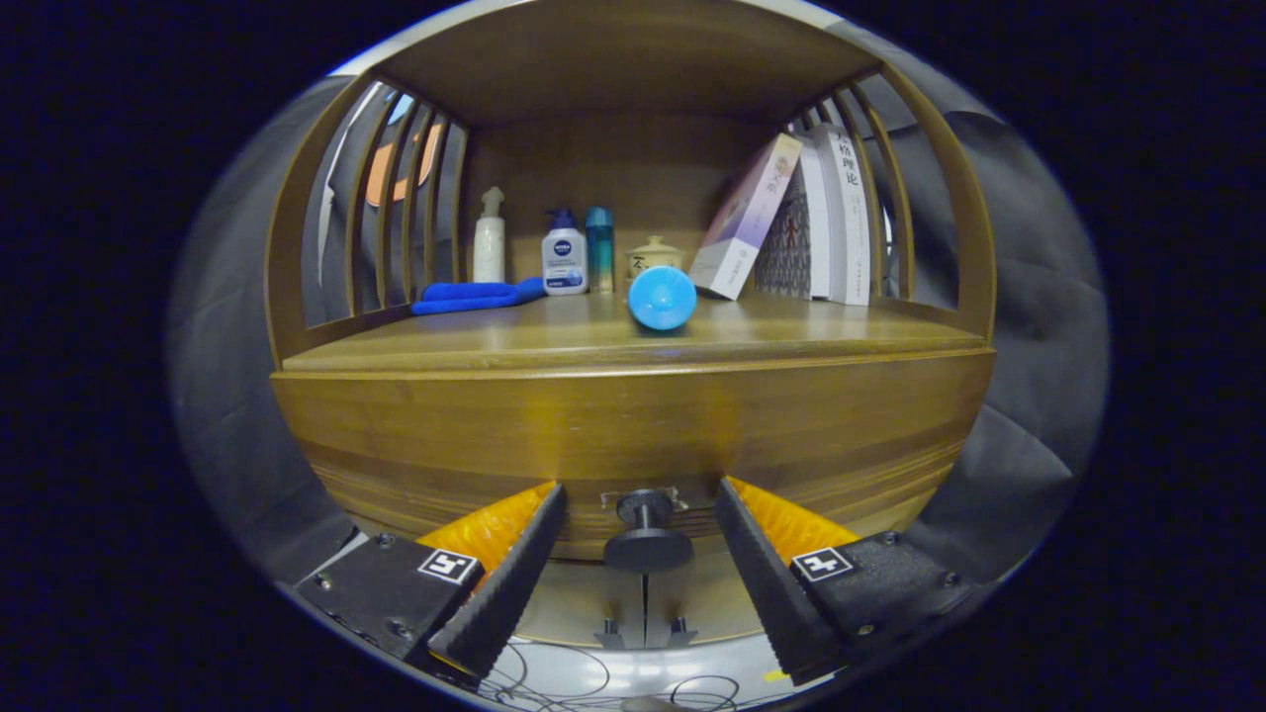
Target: Pull open the drawer, take out the items inside it, and place them on the countertop above the cabinet.
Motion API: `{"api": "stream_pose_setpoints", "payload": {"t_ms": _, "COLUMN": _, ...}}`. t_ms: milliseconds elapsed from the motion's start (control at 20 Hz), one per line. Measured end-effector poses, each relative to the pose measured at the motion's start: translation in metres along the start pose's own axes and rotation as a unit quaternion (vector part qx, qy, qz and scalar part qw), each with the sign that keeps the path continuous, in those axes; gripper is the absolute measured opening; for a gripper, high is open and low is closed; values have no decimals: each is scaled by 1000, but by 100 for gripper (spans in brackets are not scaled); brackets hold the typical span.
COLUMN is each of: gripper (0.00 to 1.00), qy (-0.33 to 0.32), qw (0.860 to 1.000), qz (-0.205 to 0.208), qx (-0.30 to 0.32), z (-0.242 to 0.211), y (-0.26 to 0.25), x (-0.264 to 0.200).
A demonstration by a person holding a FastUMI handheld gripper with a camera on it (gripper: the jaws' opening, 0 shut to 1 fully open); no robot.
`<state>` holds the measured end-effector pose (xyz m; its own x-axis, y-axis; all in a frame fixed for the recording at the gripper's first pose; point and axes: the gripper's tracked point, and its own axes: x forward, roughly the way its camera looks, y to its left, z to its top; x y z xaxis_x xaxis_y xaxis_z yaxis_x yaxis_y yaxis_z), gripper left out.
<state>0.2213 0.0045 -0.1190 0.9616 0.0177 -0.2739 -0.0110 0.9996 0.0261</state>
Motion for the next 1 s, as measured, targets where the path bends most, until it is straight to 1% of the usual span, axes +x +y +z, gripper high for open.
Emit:
{"api": "stream_pose_setpoints", "payload": {"t_ms": 200, "gripper": 100, "qy": 16, "qw": 1000, "qz": -1, "qx": -5, "z": 0, "y": 0, "x": -1}}
{"api": "stream_pose_setpoints", "payload": {"t_ms": 300, "gripper": 100, "qy": 28, "qw": 999, "qz": -1, "qx": -18, "z": -2, "y": -2, "x": -6}}
{"api": "stream_pose_setpoints", "payload": {"t_ms": 400, "gripper": 100, "qy": 4, "qw": 1000, "qz": 1, "qx": -27, "z": 8, "y": -3, "x": -27}}
{"api": "stream_pose_setpoints", "payload": {"t_ms": 550, "gripper": 100, "qy": -41, "qw": 998, "qz": 3, "qx": -40, "z": 24, "y": -3, "x": -86}}
{"api": "stream_pose_setpoints", "payload": {"t_ms": 750, "gripper": 100, "qy": -97, "qw": 994, "qz": 26, "qx": -40, "z": 44, "y": 2, "x": -183}}
{"api": "stream_pose_setpoints", "payload": {"t_ms": 800, "gripper": 100, "qy": -107, "qw": 993, "qz": 29, "qx": -37, "z": 44, "y": 1, "x": -209}}
{"api": "stream_pose_setpoints", "payload": {"t_ms": 1000, "gripper": 100, "qy": -140, "qw": 989, "qz": 37, "qx": -4, "z": 62, "y": -8, "x": -275}}
